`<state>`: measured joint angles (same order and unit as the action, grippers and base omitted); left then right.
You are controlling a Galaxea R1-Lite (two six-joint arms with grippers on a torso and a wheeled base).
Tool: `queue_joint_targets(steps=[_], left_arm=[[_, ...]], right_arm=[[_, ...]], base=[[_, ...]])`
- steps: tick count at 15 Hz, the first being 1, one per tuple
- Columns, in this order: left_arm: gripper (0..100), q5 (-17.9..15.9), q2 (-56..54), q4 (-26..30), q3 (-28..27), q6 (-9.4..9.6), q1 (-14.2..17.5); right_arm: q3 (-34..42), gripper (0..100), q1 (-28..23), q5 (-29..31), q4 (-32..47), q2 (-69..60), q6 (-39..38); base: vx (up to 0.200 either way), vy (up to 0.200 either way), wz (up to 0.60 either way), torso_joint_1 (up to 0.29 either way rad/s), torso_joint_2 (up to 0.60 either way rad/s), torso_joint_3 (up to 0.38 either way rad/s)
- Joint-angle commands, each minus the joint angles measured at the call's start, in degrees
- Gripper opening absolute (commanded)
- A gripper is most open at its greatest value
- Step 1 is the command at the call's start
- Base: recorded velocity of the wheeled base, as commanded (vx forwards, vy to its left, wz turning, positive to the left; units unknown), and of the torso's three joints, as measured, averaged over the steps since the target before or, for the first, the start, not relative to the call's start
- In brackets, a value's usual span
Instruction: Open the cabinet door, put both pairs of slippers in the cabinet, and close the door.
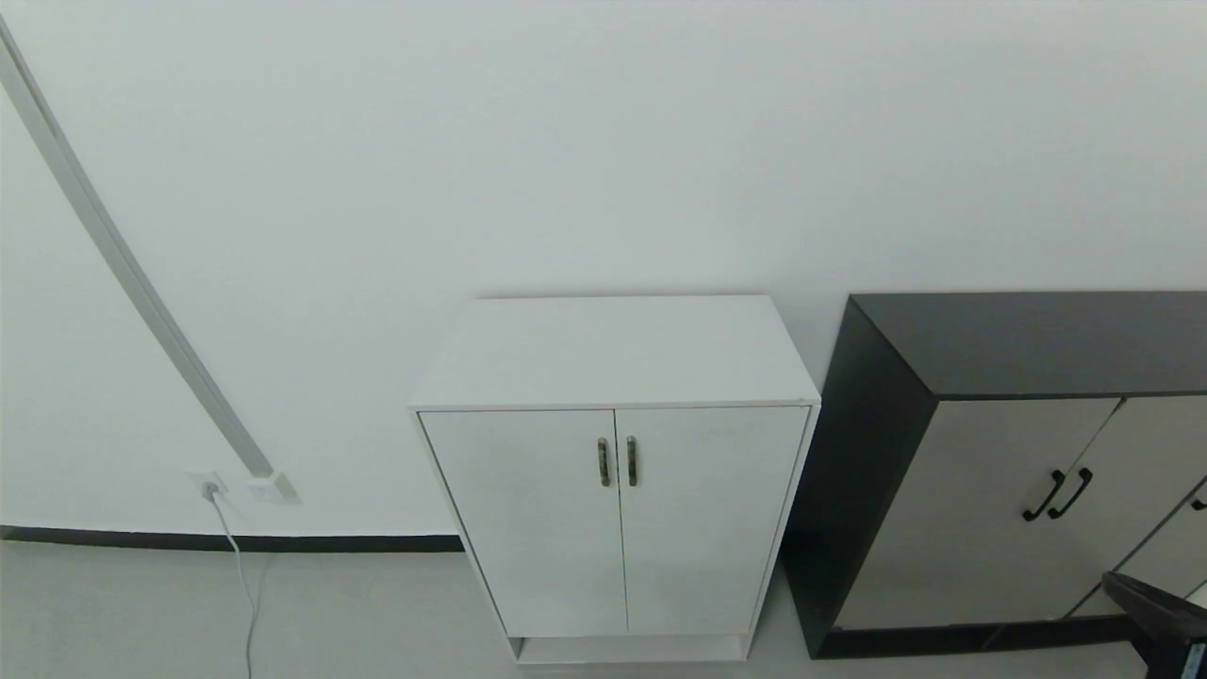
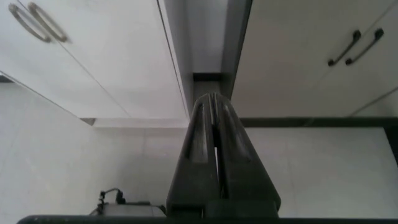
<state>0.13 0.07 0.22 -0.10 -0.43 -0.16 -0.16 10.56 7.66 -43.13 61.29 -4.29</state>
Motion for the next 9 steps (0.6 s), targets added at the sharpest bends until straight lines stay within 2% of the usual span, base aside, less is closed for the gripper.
queue_joint_targets(steps=[1,7,9], left_arm=[[0,0.0,0.0,0.0,0.0,-0.01,0.0],[0,0.0,0.0,0.0,0.0,-0.01,0.0],[0,0.0,0.0,0.0,0.0,0.08,0.0]], right_arm=[[-1.1,0,-0.4,-0.4,12.4,-16.0,1.4],[-2.1,0,2.2,-3.4,42.3,-40.3,2.4],[-2.7,0,2.8,-5.4,46.7,-44.6,2.4]], base=[[0.0,0.0,0.0,0.0,0.0,0.0],[0.0,0.0,0.0,0.0,0.0,0.0],[0.0,0.0,0.0,0.0,0.0,0.0]])
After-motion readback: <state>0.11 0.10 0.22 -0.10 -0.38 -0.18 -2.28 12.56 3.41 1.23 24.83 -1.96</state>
